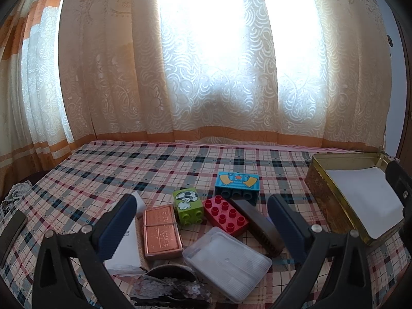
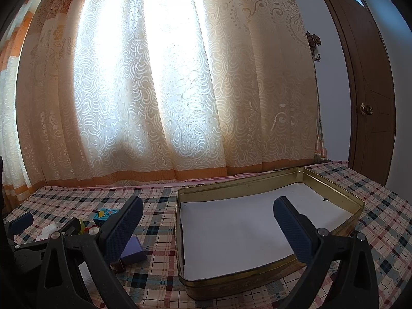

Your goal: Organize rigid objects

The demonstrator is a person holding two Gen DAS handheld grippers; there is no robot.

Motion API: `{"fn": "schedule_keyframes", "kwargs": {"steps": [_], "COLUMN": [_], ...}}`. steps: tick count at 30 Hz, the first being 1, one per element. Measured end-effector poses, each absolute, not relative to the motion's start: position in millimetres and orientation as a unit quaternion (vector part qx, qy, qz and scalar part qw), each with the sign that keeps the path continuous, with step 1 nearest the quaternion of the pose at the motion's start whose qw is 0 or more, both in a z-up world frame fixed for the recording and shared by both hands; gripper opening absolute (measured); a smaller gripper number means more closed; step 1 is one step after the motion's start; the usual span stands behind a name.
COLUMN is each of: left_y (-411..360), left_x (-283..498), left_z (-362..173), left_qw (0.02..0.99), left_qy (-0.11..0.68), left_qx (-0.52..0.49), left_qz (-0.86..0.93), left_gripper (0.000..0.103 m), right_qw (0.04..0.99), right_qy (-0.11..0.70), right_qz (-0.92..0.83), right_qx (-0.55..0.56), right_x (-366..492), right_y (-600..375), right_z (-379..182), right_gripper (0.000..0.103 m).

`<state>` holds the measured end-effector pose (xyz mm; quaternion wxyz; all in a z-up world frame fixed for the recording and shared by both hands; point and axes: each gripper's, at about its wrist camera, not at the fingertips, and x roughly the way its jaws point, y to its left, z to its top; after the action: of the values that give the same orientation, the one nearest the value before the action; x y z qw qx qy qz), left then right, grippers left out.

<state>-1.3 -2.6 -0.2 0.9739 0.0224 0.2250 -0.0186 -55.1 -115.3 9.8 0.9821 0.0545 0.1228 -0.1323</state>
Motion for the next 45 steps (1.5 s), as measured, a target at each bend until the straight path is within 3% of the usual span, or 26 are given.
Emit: {"fn": "schedule_keyframes", "kwargs": {"steps": [45], "left_y": [-4.1], "left_x": [-2.4], "left_z": [-3.4], "left_qw": [0.973], "left_qy": [0.228], "left_qx": [0.019], "left_qz": [-0.018], "left_gripper": [0.103], "right_qw": [0.983], "right_qy": [0.126], "right_qz": [-0.121], "right_qx": [0.064], "right_x": [-52.0], "right_y": [-111.8], "right_z": [9.7], "right_gripper": [0.102]}}
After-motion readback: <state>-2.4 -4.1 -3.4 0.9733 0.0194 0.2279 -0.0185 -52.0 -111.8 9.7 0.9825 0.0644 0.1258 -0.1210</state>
